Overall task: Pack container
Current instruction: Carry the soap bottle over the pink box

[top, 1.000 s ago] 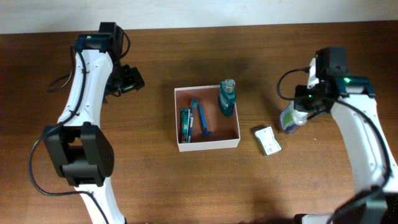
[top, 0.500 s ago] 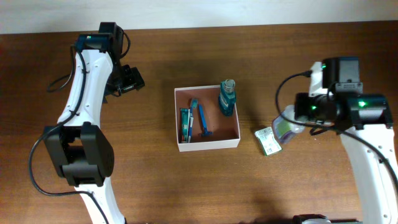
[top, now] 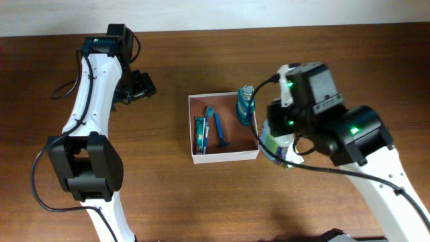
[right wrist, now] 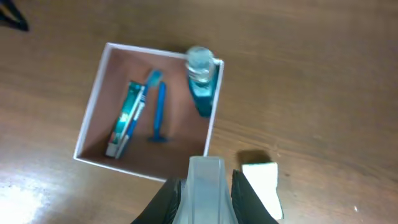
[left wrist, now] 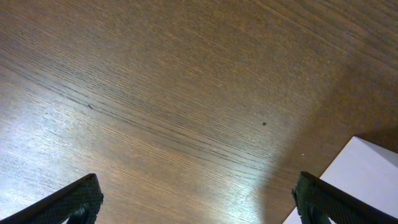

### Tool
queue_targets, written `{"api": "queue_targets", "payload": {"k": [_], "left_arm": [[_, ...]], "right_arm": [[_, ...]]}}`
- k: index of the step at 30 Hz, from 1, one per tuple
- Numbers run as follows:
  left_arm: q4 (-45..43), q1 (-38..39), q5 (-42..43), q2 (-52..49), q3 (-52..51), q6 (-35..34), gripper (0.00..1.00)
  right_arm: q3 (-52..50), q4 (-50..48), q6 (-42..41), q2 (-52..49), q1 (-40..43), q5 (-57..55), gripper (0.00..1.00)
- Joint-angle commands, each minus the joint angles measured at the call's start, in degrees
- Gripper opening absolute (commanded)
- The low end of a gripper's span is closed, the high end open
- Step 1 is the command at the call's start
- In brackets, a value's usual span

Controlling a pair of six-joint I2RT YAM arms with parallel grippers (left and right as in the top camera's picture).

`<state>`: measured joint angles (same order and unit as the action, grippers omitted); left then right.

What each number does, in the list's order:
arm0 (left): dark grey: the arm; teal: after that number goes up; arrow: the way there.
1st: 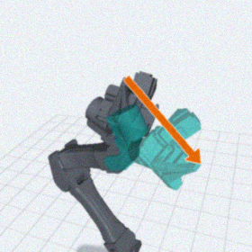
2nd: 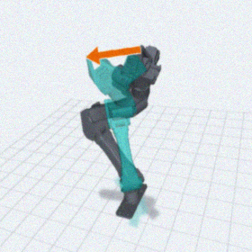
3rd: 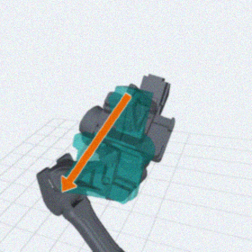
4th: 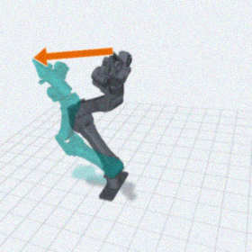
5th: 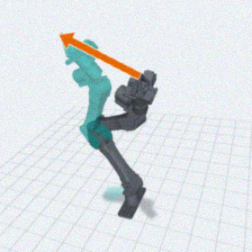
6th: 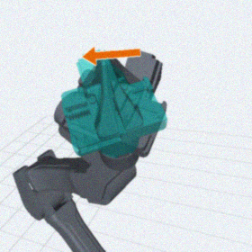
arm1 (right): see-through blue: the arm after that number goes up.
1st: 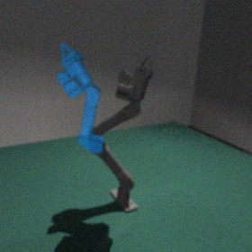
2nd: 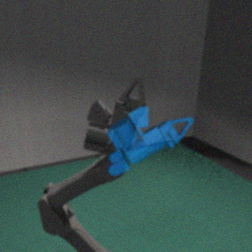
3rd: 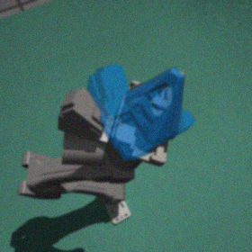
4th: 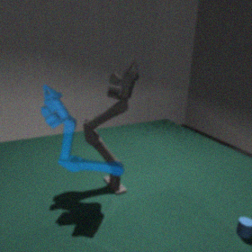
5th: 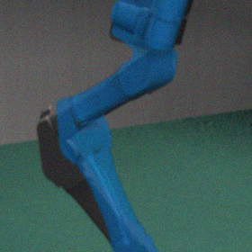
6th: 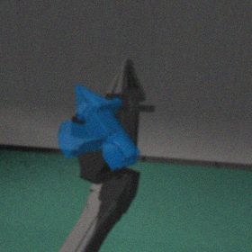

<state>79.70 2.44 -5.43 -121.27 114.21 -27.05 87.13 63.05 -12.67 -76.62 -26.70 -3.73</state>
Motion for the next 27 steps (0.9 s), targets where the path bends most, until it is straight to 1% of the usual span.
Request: {"api": "queue_targets", "payload": {"k": [1, 5, 10, 16, 27], "left_arm": [[0.00, 0.02, -0.61, 1.62, 0.68, 0.09, 0.99], [0.00, 0.02, -0.61, 1.62, 0.68, 0.09, 0.99], [0.00, 0.02, -0.61, 1.62, 0.68, 0.09, 0.99], [0.00, 0.02, -0.61, 1.62, 0.68, 0.09, 0.99], [0.00, 0.02, -0.61, 1.62, 0.68, 0.09, 0.99]], "right_arm": [[2.03, -3.89, -1.57, -2.80, -4.07, -3.87, 0.19], [2.03, -8.44, -1.29, -6.78, -6.21, -4.15, 0.19], [2.03, -11.65, -1.07, -11.26, -6.67, -4.76, 0.19], [2.03, -15.67, 3.04, -15.21, -6.67, -4.92, 0.20], [2.01, -18.18, 3.41, -23.39, -6.67, -7.23, 0.20]]}}
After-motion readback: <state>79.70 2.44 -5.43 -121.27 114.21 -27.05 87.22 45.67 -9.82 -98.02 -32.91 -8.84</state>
